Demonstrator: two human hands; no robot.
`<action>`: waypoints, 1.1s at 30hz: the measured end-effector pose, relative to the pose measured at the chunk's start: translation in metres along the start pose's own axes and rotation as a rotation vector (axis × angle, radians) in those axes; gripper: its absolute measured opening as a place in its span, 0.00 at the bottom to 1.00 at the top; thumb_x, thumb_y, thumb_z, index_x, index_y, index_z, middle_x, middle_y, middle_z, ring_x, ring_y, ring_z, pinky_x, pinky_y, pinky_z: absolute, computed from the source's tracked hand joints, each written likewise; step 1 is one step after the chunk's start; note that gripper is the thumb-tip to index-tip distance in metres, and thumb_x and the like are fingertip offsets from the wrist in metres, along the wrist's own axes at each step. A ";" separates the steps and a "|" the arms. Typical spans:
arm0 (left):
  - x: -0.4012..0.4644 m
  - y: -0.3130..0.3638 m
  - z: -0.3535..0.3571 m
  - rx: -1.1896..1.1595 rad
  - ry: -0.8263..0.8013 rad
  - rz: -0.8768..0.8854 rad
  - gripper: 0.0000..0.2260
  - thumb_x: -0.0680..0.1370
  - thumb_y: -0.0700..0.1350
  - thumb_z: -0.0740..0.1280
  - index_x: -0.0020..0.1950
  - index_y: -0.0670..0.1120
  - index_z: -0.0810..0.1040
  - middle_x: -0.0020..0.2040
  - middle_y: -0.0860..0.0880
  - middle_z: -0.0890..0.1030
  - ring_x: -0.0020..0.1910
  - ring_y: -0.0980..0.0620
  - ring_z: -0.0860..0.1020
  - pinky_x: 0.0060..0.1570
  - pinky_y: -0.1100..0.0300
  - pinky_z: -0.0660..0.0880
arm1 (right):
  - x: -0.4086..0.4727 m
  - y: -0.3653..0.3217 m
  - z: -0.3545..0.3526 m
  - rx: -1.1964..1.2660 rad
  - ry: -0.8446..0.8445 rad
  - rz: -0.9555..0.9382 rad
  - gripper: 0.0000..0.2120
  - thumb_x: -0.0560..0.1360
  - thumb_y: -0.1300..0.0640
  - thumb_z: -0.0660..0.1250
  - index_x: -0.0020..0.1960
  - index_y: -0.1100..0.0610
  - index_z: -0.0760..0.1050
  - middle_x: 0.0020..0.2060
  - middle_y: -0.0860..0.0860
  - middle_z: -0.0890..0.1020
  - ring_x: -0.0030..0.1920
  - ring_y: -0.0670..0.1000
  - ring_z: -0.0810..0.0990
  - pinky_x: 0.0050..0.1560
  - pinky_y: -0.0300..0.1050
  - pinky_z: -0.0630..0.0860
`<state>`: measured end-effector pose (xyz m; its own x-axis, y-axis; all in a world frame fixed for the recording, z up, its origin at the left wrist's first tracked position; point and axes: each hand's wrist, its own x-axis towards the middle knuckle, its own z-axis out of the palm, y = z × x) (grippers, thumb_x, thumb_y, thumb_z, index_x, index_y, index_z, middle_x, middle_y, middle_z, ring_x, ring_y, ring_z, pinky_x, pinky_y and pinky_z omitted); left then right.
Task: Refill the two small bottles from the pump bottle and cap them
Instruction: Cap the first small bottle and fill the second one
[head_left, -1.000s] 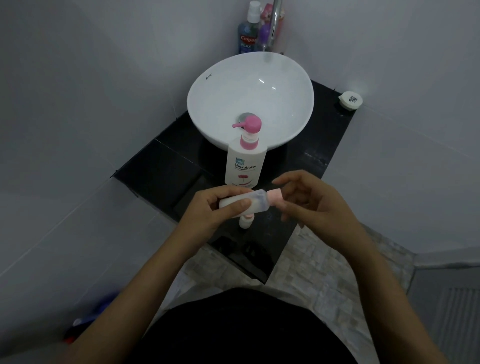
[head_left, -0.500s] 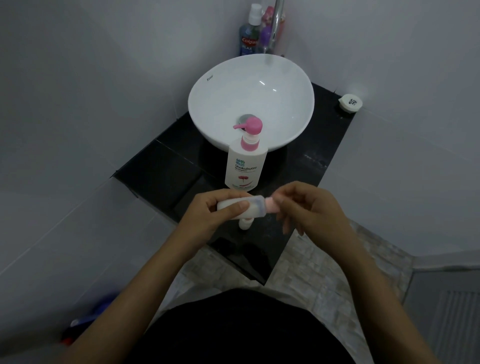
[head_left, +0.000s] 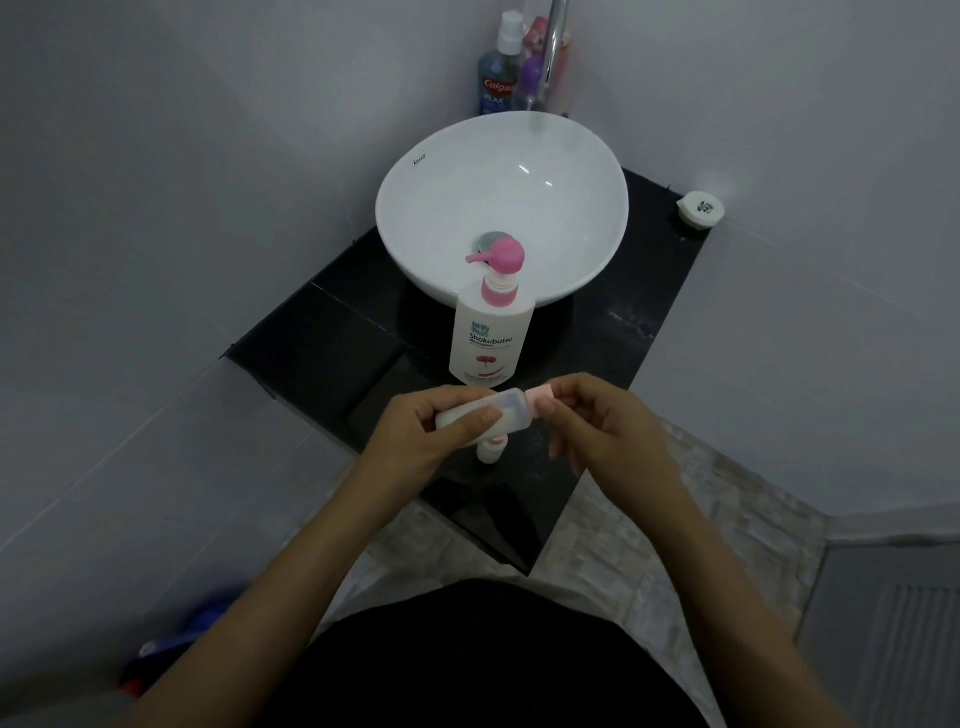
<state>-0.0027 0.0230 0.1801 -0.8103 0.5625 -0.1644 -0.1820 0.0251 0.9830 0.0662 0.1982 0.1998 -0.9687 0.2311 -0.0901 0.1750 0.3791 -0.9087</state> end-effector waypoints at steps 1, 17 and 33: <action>0.001 0.000 0.000 0.000 0.007 -0.007 0.08 0.72 0.45 0.69 0.50 0.49 0.82 0.43 0.59 0.85 0.45 0.63 0.81 0.41 0.73 0.75 | -0.001 0.000 0.001 0.024 0.007 0.013 0.04 0.76 0.56 0.64 0.46 0.51 0.77 0.27 0.49 0.79 0.23 0.42 0.75 0.24 0.32 0.71; 0.002 0.005 0.001 -0.014 -0.021 -0.036 0.09 0.68 0.55 0.69 0.45 0.58 0.85 0.45 0.56 0.86 0.45 0.61 0.82 0.42 0.72 0.75 | 0.004 -0.004 -0.005 0.232 0.004 -0.056 0.10 0.73 0.53 0.65 0.50 0.57 0.79 0.30 0.59 0.80 0.29 0.66 0.75 0.23 0.41 0.72; 0.000 0.007 -0.001 0.012 0.011 0.034 0.10 0.69 0.51 0.69 0.48 0.54 0.83 0.44 0.61 0.85 0.47 0.64 0.81 0.42 0.74 0.75 | 0.003 -0.007 0.006 0.368 0.078 -0.010 0.14 0.72 0.52 0.65 0.52 0.58 0.80 0.34 0.57 0.83 0.27 0.47 0.77 0.23 0.36 0.74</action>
<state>-0.0047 0.0227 0.1864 -0.8218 0.5543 -0.1318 -0.1477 0.0161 0.9889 0.0613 0.1910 0.2033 -0.9513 0.3019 -0.0624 0.0774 0.0379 -0.9963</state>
